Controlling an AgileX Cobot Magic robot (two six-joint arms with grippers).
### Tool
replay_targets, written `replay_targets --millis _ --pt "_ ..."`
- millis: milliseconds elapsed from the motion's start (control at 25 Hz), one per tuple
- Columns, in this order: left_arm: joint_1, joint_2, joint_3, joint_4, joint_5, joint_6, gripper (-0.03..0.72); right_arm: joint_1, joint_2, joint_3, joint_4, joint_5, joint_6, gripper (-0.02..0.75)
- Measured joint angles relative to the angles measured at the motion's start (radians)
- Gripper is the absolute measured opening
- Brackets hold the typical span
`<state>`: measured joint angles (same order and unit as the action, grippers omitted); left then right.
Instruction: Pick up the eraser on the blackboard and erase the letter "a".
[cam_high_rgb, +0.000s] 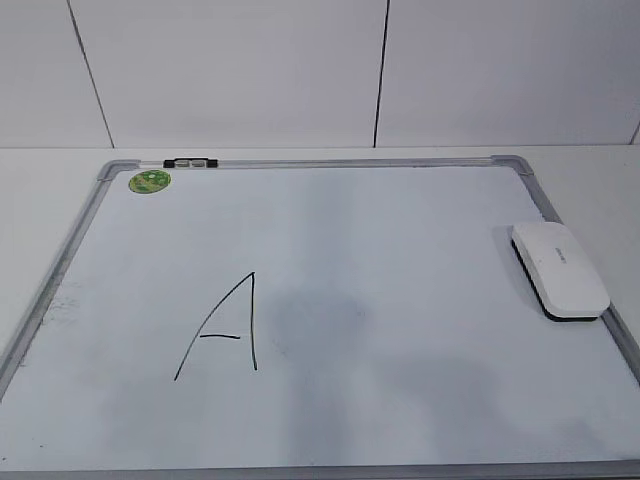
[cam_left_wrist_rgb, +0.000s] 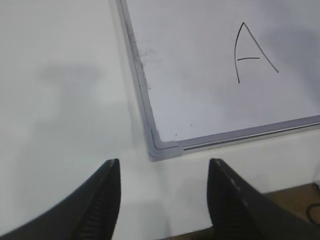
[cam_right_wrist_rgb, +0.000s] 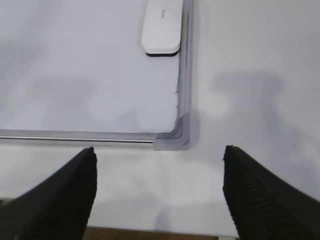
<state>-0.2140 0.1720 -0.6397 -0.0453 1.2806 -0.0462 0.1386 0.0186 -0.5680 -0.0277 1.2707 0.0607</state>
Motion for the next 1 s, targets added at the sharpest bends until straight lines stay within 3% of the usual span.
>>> replay_targets --millis 240,640,1000 --pt "0.000 0.000 0.059 0.045 -0.009 0.000 0.418 0.000 -0.038 0.011 -0.094 0.002 -0.002 0.595" --pt "0.000 0.000 0.105 0.096 -0.116 0.000 0.414 0.000 -0.038 0.025 -0.109 -0.007 -0.002 0.595" --pt "0.000 0.000 0.134 0.110 -0.174 0.000 0.407 0.000 -0.038 0.066 -0.122 -0.110 -0.006 0.594"
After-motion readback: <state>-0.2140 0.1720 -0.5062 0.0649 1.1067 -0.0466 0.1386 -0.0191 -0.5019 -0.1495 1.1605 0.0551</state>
